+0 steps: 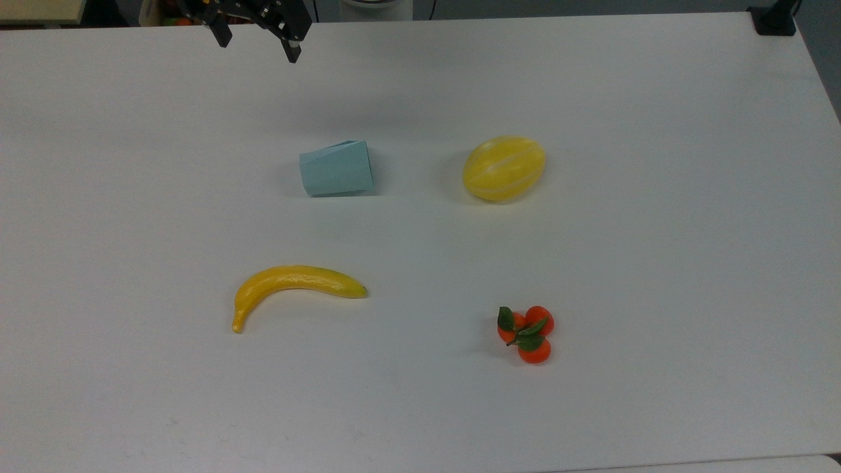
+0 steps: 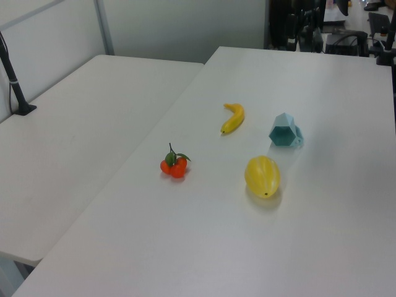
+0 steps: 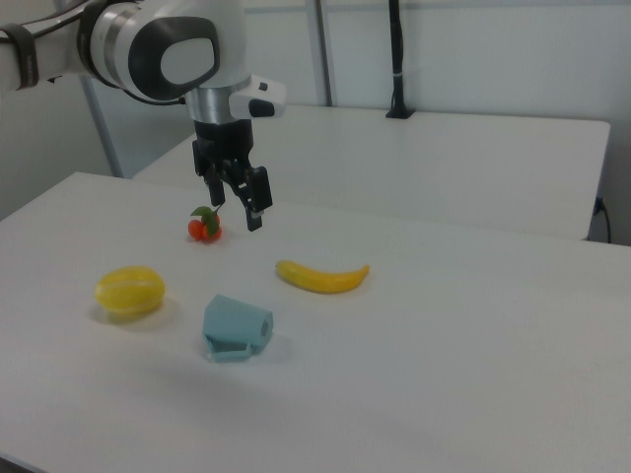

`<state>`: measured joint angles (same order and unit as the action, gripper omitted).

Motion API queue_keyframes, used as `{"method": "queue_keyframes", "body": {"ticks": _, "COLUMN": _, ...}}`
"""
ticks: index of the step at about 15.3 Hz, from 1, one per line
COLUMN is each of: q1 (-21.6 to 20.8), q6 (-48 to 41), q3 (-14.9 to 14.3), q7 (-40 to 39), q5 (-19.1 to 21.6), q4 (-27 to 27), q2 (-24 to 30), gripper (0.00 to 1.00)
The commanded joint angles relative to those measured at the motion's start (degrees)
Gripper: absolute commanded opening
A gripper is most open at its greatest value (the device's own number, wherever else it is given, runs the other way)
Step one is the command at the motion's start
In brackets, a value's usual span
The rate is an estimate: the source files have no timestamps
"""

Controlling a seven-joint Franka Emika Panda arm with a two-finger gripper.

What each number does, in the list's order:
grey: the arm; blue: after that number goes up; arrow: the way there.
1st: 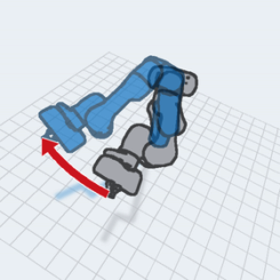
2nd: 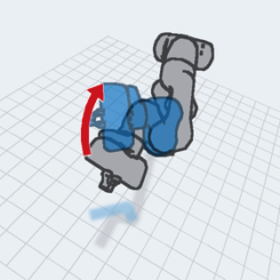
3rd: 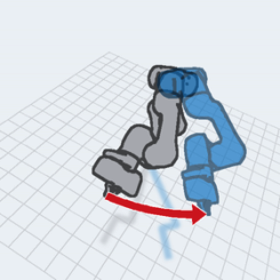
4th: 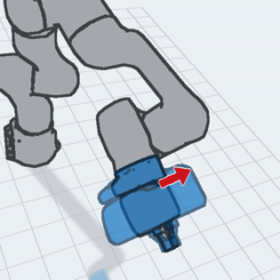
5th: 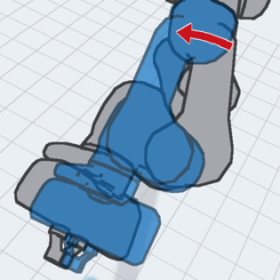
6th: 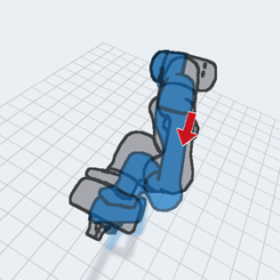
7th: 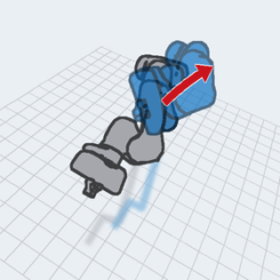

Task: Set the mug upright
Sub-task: 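Move the gripper from rest toward the light-blue mug lying on its side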

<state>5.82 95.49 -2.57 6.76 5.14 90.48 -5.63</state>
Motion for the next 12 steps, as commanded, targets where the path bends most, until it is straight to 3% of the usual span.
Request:
{"method": "queue_keyframes", "body": {"ticks": 1, "q1": -0.1, "q6": -1.4, "q3": -1.2, "q7": -8.4, "q5": 0.2, "q4": 0.8, "q2": 0.9, "gripper": 1.0}}
{"method": "queue_keyframes", "body": {"ticks": 9, "q1": -0.8, "q6": -1.6, "q3": -1.3, "q7": -8.9, "q5": 0.4, "q4": 0.6, "q2": 0.4, "gripper": 1.0}}
{"method": "queue_keyframes", "body": {"ticks": 12, "q1": -4.1, "q6": -1.5, "q3": -1.3, "q7": -8.7, "q5": -1.6, "q4": 0.8, "q2": -1.8, "gripper": 1.0}}
